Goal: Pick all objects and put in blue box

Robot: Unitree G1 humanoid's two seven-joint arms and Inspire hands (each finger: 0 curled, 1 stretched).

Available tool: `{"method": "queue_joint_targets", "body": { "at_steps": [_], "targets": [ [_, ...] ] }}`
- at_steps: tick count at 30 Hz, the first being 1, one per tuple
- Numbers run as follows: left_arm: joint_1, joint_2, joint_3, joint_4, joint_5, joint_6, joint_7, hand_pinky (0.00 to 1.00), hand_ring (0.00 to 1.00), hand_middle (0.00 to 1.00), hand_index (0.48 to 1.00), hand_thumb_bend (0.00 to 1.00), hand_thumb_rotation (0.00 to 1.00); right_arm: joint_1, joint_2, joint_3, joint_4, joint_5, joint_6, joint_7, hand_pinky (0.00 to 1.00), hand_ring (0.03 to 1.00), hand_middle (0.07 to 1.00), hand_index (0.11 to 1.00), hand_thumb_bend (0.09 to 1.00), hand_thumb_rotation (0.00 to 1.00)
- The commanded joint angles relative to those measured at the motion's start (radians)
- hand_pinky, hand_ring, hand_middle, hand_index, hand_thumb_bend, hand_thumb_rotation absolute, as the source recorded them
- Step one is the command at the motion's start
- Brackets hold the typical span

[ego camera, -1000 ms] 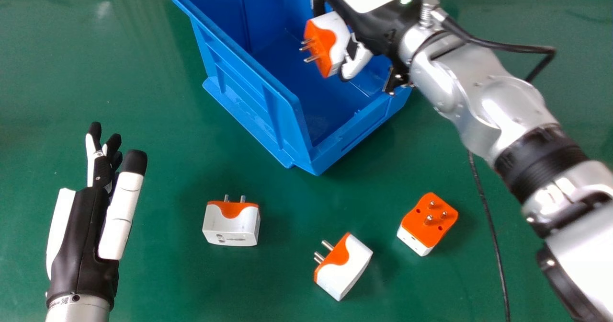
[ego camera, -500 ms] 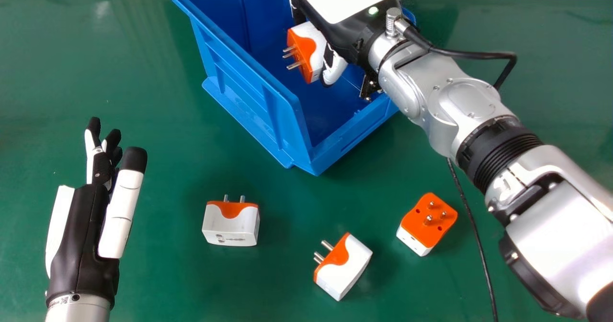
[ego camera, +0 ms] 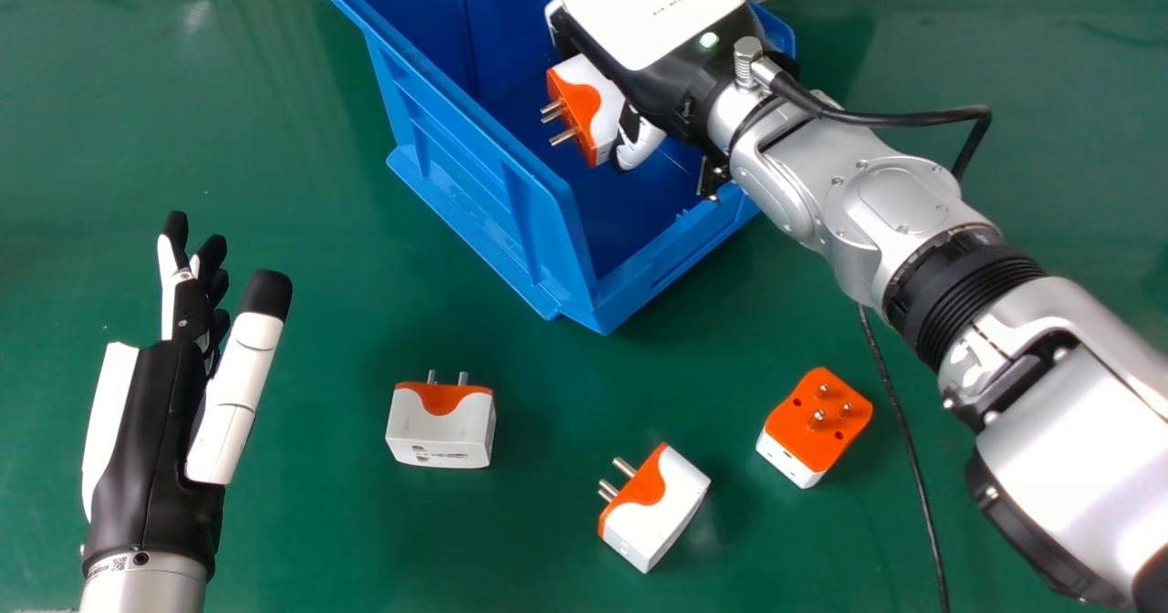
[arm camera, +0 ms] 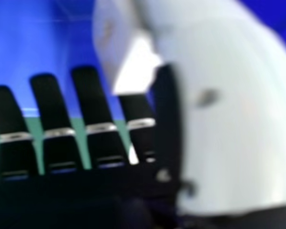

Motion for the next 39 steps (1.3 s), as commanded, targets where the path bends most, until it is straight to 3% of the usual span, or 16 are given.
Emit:
{"method": "queue_joint_targets", "body": {
  "at_steps": [1,7,10,15,25,33,36,39],
  "targets": [
    [-0.002,0.010,0.007,-0.031,0.002,0.001,0.003,1.00,1.00,1.00,1.000,0.78,0.95,-0.017,-0.006,-0.007,-0.028,0.014,0.016,0.003,0.94,0.996,0.997,0.996,0.572,0.63],
    [-0.008,0.013,0.011,-0.046,0.003,0.030,0.002,1.00,1.00,1.00,1.000,0.77,0.94,0.002,-0.010,-0.006,-0.047,0.016,0.047,0.013,0.96,1.000,1.000,1.000,0.545,0.63],
    [-0.011,0.015,0.011,-0.047,0.007,0.033,0.001,1.00,1.00,1.00,1.000,0.77,0.94,0.014,-0.015,-0.016,-0.062,0.027,0.047,0.004,0.96,1.000,1.000,1.000,0.536,0.62],
    [-0.014,0.015,0.013,-0.048,0.002,0.037,-0.003,0.99,1.00,1.00,0.999,0.76,0.93,0.056,-0.036,-0.038,-0.097,0.056,0.044,-0.017,0.96,1.000,1.000,1.000,0.520,0.61],
    [-0.028,0.017,0.026,-0.037,-0.040,0.042,-0.028,0.99,1.00,1.00,1.000,0.72,0.93,0.315,-0.165,-0.121,-0.463,0.070,0.094,-0.009,0.93,1.000,1.000,0.998,0.455,0.56],
    [-0.044,0.029,0.038,-0.022,-0.065,0.049,-0.046,1.00,1.00,1.00,1.000,0.70,0.94,0.485,-0.299,-0.164,-0.756,0.041,0.105,0.068,0.93,0.996,1.000,0.985,0.399,0.58],
    [-0.050,0.031,0.040,-0.018,-0.072,0.056,-0.047,1.00,1.00,1.00,1.000,0.71,0.94,0.554,-0.345,-0.193,-0.868,0.032,0.108,0.100,0.93,0.996,1.000,0.982,0.374,0.59],
    [-0.058,0.027,0.042,-0.007,-0.085,0.047,-0.049,1.00,1.00,1.00,1.000,0.71,0.93,0.660,-0.386,-0.245,-1.014,0.036,0.117,0.129,0.92,0.991,1.000,0.980,0.368,0.59]
  ]
}}
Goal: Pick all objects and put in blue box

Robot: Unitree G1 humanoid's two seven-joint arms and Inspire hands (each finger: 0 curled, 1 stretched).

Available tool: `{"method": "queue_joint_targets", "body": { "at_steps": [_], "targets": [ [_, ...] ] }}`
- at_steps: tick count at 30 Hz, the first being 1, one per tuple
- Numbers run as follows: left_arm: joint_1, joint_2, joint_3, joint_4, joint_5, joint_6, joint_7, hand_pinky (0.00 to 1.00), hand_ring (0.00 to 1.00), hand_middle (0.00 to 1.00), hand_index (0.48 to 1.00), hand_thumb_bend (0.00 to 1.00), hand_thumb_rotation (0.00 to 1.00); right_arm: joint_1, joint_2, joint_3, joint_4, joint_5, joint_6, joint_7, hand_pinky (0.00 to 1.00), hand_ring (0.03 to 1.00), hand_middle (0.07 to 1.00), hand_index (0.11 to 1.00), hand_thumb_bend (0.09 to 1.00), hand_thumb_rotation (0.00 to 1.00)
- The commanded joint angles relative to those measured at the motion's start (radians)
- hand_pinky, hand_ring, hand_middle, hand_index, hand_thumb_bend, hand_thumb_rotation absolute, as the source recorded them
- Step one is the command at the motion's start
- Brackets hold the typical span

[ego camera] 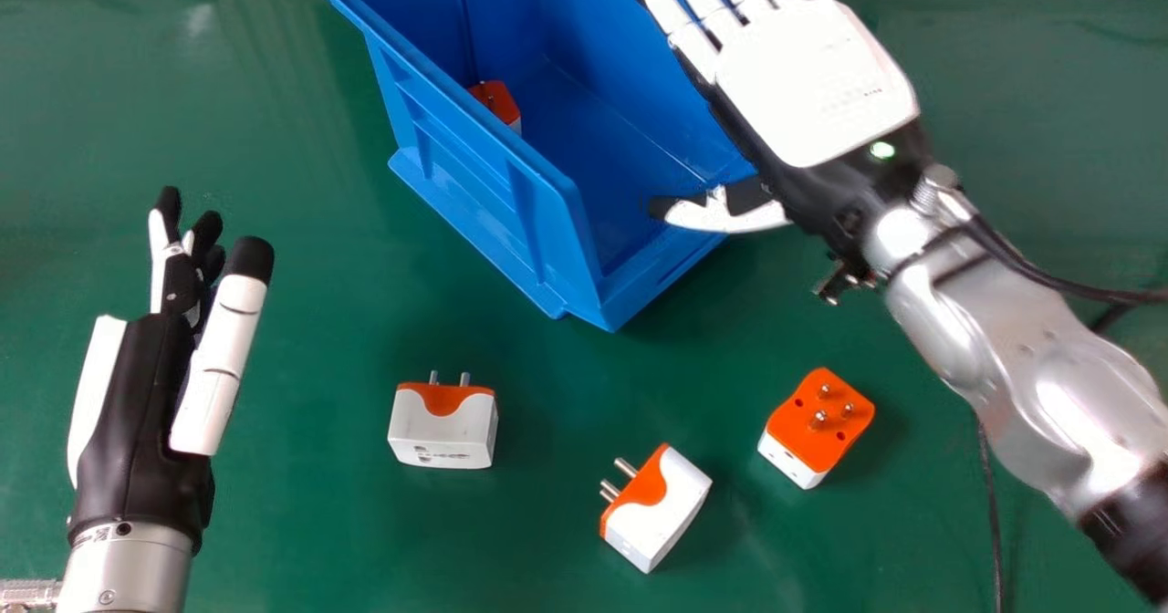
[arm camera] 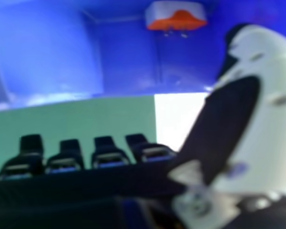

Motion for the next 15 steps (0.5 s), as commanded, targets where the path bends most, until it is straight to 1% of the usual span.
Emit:
{"method": "queue_joint_targets", "body": {
  "at_steps": [1,2,3,5,6,7,8,10,11,15],
  "targets": [
    [-0.008,0.005,0.006,0.008,-0.016,-0.024,-0.009,1.00,1.00,1.00,1.000,0.72,0.92,0.057,-0.024,-0.051,-0.104,-0.002,0.011,0.016,0.92,0.987,1.000,0.978,0.368,0.59],
    [-0.014,0.005,0.007,0.022,-0.028,-0.041,-0.017,1.00,1.00,1.00,1.000,0.72,0.92,0.099,-0.025,-0.069,-0.150,-0.004,0.025,0.021,0.92,0.983,1.000,0.976,0.367,0.58],
    [-0.019,0.005,0.008,0.033,-0.036,-0.053,-0.023,1.00,1.00,1.00,1.000,0.73,0.91,0.130,-0.024,-0.083,-0.183,-0.007,0.034,0.027,0.91,0.977,0.999,0.971,0.368,0.58],
    [-0.032,0.007,0.012,0.062,-0.054,-0.080,-0.040,1.00,1.00,1.00,1.000,0.73,0.91,0.214,-0.014,-0.110,-0.254,-0.016,0.065,0.024,0.91,0.973,0.997,0.967,0.368,0.57],
    [-0.039,0.010,0.013,0.076,-0.061,-0.090,-0.047,1.00,1.00,1.00,1.000,0.73,0.91,0.276,0.003,-0.124,-0.291,-0.023,0.087,0.010,0.91,0.971,0.996,0.965,0.368,0.57],
    [-0.044,0.012,0.014,0.086,-0.065,-0.097,-0.052,1.00,1.00,1.00,1.000,0.73,0.90,0.319,0.016,-0.134,-0.316,-0.028,0.102,0.000,0.90,0.965,0.991,0.963,0.372,0.56],
    [-0.049,0.013,0.014,0.092,-0.067,-0.102,-0.054,1.00,1.00,1.00,1.000,0.73,0.90,0.370,0.033,-0.142,-0.339,-0.034,0.120,-0.015,0.90,0.962,0.989,0.961,0.374,0.56],
    [-0.056,0.013,0.013,0.099,-0.066,-0.109,-0.054,1.00,1.00,1.00,1.000,0.73,0.90,0.454,0.065,-0.157,-0.377,-0.043,0.150,-0.034,0.89,0.958,0.986,0.960,0.373,0.56],
    [-0.058,0.011,0.012,0.102,-0.066,-0.112,-0.054,1.00,1.00,1.00,1.000,0.74,0.89,0.491,0.079,-0.164,-0.394,-0.046,0.164,-0.040,0.88,0.951,0.978,0.955,0.373,0.54],
    [-0.068,0.010,0.012,0.113,-0.065,-0.114,-0.054,1.00,1.00,1.00,1.000,0.73,0.88,0.615,0.138,-0.182,-0.456,-0.066,0.215,-0.056,0.87,0.942,0.967,0.948,0.375,0.50]
  ]
}}
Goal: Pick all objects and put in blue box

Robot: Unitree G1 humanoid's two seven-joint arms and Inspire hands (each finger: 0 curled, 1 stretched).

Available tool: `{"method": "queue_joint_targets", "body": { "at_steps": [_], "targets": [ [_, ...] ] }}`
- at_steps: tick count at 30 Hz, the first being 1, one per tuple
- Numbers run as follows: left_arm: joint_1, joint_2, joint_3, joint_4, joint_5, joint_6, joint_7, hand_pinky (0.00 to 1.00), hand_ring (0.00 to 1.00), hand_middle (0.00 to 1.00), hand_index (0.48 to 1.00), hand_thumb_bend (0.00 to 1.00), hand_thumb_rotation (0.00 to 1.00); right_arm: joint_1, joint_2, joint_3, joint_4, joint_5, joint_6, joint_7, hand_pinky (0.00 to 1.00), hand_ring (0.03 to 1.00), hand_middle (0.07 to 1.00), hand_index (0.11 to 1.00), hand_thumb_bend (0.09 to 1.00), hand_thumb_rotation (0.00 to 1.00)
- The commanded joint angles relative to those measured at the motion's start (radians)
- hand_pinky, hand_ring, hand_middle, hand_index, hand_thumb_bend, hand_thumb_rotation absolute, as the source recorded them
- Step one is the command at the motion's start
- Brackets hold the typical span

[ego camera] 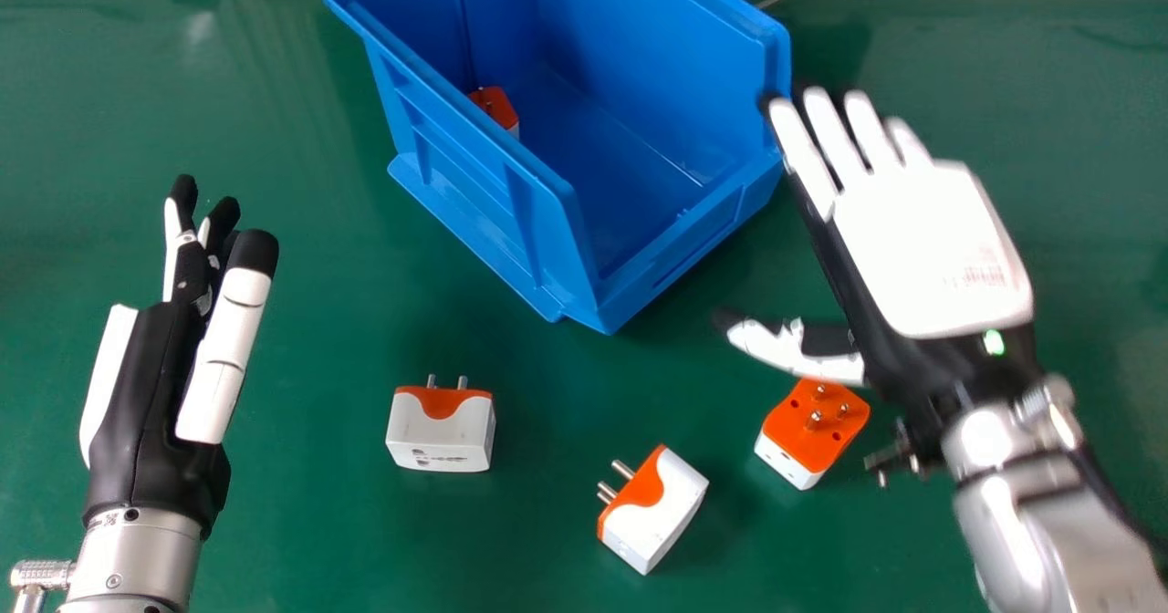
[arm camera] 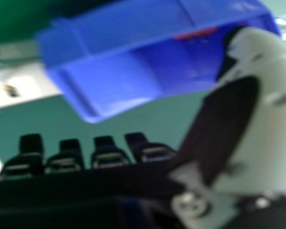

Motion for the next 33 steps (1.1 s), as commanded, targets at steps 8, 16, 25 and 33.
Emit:
{"method": "queue_joint_targets", "body": {
  "at_steps": [8,16,25,33],
  "targets": [
    [-0.020,0.008,0.007,0.015,-0.007,-0.025,0.004,1.00,1.00,1.00,1.000,0.72,0.87,0.198,0.127,-0.014,-0.117,-0.042,0.070,-0.060,0.88,0.947,0.971,0.953,0.379,0.55],
    [-0.021,0.011,0.012,0.022,-0.006,-0.029,0.001,1.00,1.00,1.00,1.000,0.73,0.87,0.296,0.191,0.011,-0.129,-0.105,0.098,-0.086,0.88,0.936,0.964,0.948,0.393,0.58],
    [-0.018,0.017,0.019,0.011,-0.009,-0.017,-0.001,1.00,1.00,1.00,1.000,0.73,0.87,0.364,0.238,0.038,-0.119,-0.158,0.143,-0.066,0.88,0.930,0.959,0.946,0.415,0.58],
    [-0.016,0.022,0.026,0.003,-0.014,-0.005,-0.005,1.00,1.00,1.00,1.000,0.76,0.87,0.353,0.237,0.038,-0.076,-0.135,0.166,-0.014,0.86,0.910,0.951,0.938,0.431,0.57]
  ]
}}
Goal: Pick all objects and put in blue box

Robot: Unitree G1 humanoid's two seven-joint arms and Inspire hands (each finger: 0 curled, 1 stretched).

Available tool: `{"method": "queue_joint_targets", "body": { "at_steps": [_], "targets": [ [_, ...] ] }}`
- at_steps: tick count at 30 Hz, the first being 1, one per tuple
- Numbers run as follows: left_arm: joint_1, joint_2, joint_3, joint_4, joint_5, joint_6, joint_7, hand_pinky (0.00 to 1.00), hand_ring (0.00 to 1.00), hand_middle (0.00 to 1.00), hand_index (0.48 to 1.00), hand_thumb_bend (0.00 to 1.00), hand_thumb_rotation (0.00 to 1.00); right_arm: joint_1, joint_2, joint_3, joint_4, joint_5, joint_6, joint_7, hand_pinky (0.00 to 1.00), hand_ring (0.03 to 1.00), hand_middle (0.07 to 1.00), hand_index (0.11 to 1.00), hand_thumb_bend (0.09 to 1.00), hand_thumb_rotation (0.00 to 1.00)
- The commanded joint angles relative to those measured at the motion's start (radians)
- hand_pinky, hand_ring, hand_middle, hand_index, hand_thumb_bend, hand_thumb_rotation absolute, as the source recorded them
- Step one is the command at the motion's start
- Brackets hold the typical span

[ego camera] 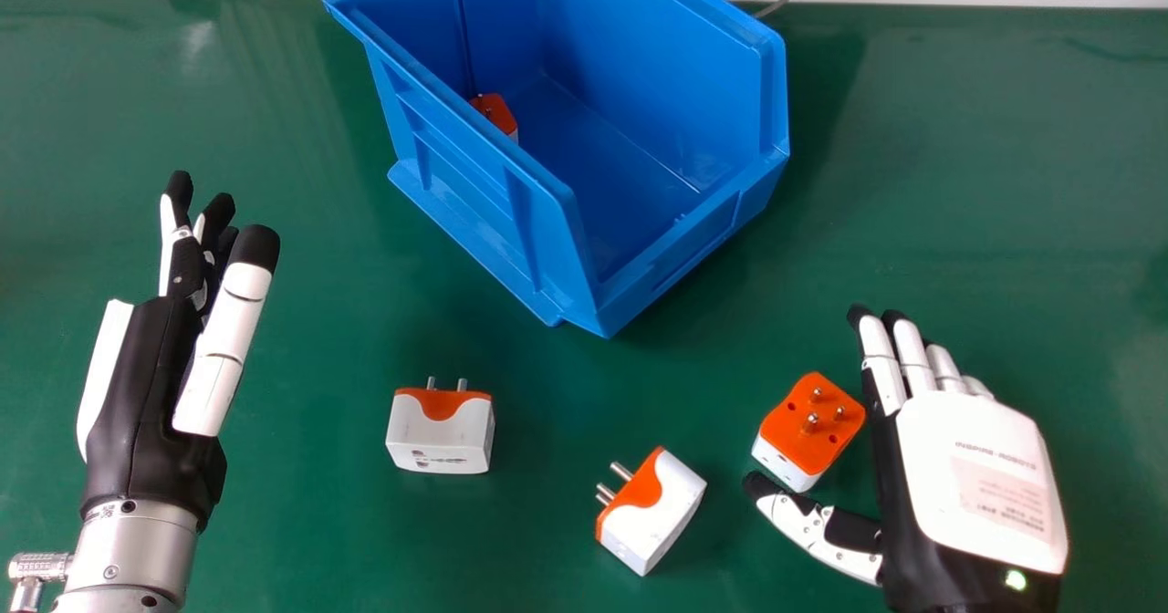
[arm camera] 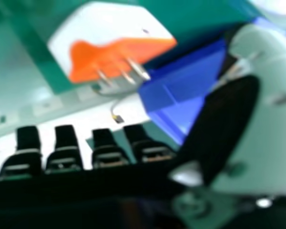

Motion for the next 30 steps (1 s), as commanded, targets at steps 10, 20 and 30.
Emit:
{"method": "queue_joint_targets", "body": {
  "at_steps": [10,20,30],
  "targets": [
    [0.010,0.032,0.016,-0.035,-0.019,0.001,-0.008,1.00,1.00,1.00,1.000,0.76,0.87,-0.071,0.009,-0.006,-0.006,-0.002,0.080,0.199,0.84,0.891,0.935,0.927,0.424,0.56],
    [0.021,0.047,0.022,-0.046,-0.030,0.003,-0.012,1.00,1.00,1.00,1.000,0.76,0.87,-0.119,0.008,-0.004,-0.016,-0.012,0.135,0.313,0.84,0.878,0.924,0.915,0.413,0.53],
    [0.017,0.052,0.031,-0.037,-0.036,0.004,-0.021,1.00,1.00,1.00,1.000,0.77,0.87,-0.152,-0.005,-0.010,-0.005,-0.009,0.147,0.330,0.81,0.867,0.912,0.903,0.417,0.54]
  ]
}}
